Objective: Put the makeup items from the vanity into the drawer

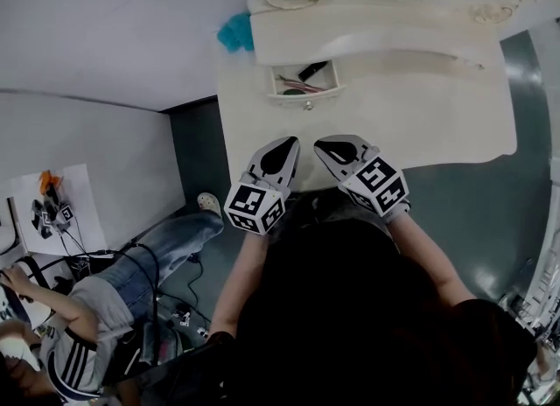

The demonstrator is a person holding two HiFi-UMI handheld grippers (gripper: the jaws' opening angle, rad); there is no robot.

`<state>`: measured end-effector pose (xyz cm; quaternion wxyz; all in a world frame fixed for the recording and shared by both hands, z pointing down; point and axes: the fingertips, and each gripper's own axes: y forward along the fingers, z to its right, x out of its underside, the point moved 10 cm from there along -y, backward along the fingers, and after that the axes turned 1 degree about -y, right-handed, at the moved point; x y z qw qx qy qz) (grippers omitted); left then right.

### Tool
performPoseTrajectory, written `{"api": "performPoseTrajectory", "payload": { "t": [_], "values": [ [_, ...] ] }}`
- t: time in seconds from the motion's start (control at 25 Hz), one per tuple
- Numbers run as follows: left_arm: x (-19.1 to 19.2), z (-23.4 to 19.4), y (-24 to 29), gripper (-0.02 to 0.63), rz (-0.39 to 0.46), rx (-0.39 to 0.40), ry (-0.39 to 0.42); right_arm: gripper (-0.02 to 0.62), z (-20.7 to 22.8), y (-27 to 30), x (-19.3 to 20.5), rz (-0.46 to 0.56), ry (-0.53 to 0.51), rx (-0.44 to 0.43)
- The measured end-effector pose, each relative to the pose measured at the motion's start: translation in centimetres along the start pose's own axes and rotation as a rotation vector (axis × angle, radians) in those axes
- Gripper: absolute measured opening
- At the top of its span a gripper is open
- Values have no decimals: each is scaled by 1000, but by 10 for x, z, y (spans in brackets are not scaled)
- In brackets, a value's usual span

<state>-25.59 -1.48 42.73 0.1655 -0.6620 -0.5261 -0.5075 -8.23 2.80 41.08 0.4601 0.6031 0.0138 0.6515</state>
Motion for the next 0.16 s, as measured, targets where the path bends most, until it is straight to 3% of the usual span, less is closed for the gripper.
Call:
{"api": "performPoseTrajectory", "payload": {
  "t": [0.16],
  "values": [
    [4,13,-24,11,4,-52,-1,21,-19,-10,5,11,7,-29]
  ]
}}
